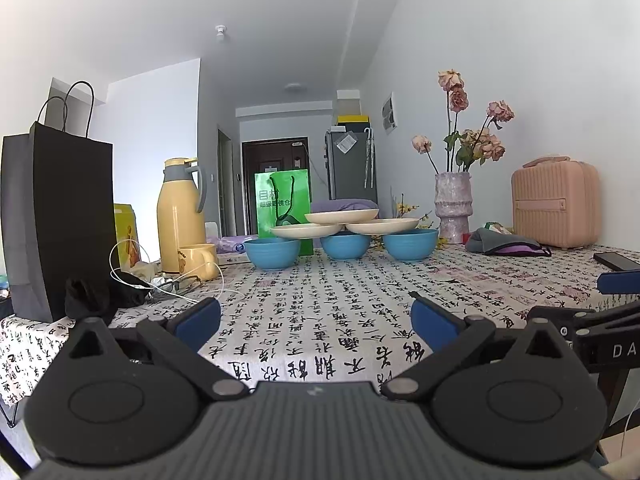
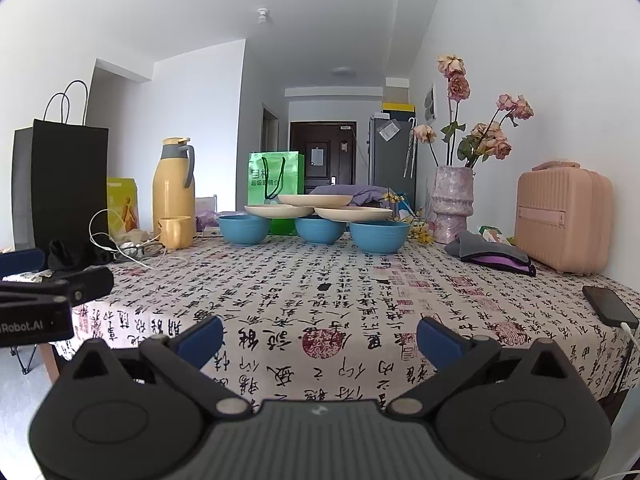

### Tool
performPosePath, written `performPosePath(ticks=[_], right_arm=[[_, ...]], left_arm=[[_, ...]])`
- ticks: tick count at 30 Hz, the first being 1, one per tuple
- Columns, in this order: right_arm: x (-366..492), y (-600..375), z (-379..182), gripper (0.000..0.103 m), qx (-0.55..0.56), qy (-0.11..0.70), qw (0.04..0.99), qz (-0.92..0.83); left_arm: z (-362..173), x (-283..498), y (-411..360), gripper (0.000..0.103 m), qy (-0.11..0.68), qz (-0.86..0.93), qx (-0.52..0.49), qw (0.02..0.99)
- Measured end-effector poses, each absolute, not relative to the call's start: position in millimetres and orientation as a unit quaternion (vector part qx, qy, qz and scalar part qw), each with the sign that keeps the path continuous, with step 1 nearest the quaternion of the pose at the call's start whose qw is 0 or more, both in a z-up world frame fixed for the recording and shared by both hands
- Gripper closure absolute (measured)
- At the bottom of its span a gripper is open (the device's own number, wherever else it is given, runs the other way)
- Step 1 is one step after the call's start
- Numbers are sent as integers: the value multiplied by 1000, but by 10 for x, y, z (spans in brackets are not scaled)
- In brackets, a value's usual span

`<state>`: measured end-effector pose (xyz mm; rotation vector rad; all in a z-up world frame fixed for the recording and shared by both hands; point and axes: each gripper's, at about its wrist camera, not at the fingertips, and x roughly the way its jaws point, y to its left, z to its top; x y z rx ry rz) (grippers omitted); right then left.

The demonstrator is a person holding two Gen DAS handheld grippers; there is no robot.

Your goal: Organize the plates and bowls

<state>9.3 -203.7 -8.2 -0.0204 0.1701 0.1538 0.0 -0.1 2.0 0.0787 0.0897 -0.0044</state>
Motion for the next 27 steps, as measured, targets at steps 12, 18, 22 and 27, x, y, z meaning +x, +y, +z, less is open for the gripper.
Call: performPosePath(ticks=[12,18,22,27], right_arm=[[73,-2029,-80,0,-14,83,994,74],[56,-2017,-93,0,-16,79,994,71],[58,-2004,-92,0,-19,80,994,71],[52,-2003,-92,0,-21,78,994,70]], left_arm=[[12,-3,-6,0,42,-4,41,998],[12,-5,-4,0,43,-4,41,998],[12,-9,-5,0,42,-4,42,998],[14,-10,-2,0,42,-5,42,998]])
